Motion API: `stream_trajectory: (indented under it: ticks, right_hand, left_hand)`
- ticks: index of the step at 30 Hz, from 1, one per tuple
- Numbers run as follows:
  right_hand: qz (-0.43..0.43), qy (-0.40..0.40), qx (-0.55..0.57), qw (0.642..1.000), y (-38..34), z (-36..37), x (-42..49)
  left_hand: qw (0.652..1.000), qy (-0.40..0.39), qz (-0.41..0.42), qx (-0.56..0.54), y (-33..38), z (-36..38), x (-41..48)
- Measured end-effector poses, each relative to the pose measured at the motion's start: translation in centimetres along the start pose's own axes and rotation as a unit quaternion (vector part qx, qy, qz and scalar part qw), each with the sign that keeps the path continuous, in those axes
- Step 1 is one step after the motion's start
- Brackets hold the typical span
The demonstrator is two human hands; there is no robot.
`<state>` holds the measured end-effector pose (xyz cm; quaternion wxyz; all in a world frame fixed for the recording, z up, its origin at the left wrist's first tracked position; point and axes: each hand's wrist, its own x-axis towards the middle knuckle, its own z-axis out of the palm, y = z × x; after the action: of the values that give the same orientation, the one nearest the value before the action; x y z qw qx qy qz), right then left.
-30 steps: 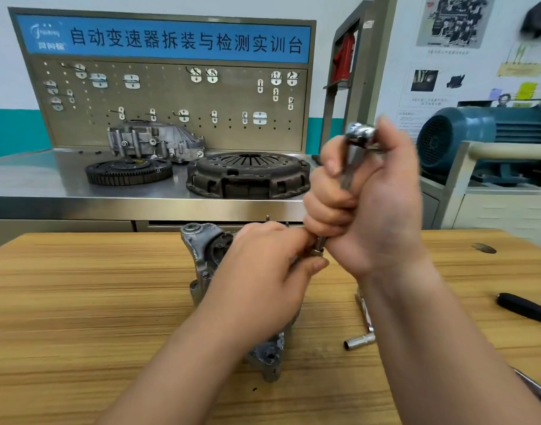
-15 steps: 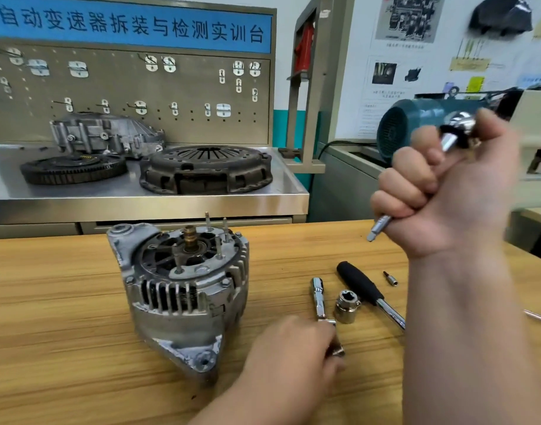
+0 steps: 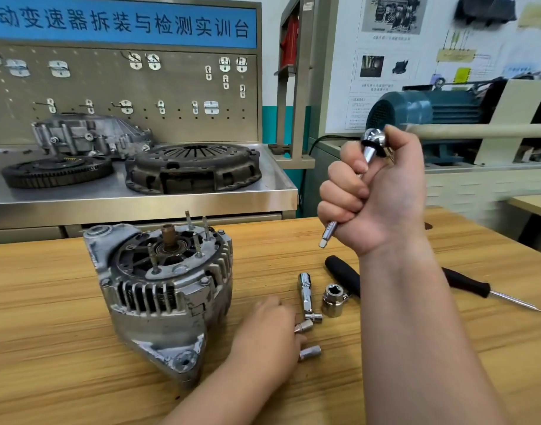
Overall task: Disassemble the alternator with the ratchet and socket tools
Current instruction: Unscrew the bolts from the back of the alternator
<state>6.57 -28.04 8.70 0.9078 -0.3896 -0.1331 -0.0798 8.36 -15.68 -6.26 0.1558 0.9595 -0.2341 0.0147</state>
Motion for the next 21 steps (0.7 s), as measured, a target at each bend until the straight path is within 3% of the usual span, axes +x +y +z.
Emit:
stream_trajectory:
  ticks: [3, 6, 12, 21]
  right_hand:
    - [0.009, -0.004, 0.003, 1.000, 0.3, 0.0, 0.0]
    - [0.014, -0.013, 0.021, 1.000, 0.5, -0.1, 0.1]
    - [0.003, -0.040, 0.060, 0.997, 0.3, 0.0, 0.1]
    - [-0.006, -0.082, 0.045, 0.996, 0.6, 0.9, -0.3]
  left_hand:
    - [1.000, 0.005, -0.005, -0.030, -0.2, 0.1, 0.4]
    - [0.988, 0.047, 0.002, -0.149, -0.5, -0.5, 0.0]
    - [0.909, 0.158, 0.077, -0.379, -0.3, -2.5, -1.6]
    - [0.870, 0.208, 0.136, -0.426, 0.8, -3.6, -2.8]
